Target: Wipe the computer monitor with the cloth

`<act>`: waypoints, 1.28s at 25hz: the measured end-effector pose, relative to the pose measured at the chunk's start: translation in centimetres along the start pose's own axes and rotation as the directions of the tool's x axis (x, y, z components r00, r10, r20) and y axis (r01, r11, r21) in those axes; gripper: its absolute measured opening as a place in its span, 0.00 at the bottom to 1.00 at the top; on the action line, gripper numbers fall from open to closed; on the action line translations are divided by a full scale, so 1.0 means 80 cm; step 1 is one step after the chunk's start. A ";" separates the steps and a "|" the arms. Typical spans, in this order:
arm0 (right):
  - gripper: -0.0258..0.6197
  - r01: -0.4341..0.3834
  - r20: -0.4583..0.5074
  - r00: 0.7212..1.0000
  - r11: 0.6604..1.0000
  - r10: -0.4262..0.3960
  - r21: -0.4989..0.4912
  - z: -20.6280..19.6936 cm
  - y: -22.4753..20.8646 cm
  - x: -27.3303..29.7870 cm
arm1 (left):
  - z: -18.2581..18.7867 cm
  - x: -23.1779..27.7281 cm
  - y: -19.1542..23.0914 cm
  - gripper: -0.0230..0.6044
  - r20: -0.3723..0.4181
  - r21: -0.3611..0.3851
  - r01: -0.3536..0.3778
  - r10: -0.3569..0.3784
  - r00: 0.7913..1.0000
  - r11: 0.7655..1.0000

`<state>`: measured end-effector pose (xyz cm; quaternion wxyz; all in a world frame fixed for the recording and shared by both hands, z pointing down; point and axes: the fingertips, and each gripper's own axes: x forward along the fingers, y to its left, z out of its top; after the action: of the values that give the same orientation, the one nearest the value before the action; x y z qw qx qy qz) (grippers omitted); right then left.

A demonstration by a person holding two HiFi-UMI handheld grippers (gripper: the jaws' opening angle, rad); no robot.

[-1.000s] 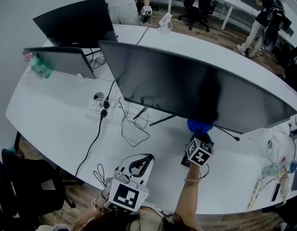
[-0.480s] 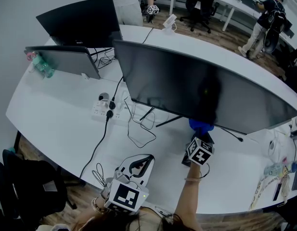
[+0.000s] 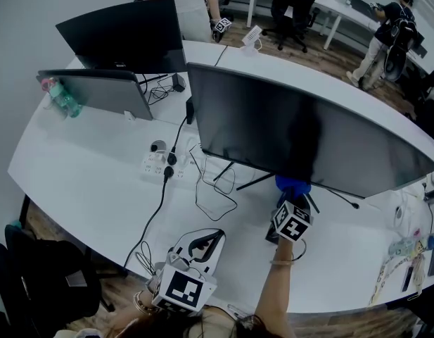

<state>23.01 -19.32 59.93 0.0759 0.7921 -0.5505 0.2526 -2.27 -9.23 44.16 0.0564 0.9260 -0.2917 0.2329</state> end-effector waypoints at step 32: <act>0.14 -0.129 -0.058 0.991 0.983 0.122 -0.128 -0.009 0.090 0.011 | 0.007 -0.010 0.011 0.05 0.031 -0.036 0.004 -0.003 1.000 0.999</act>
<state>16.50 -22.56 59.83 0.1255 0.7426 -0.6126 0.2399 -3.13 -9.65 43.29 0.0689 0.9288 -0.2951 0.2131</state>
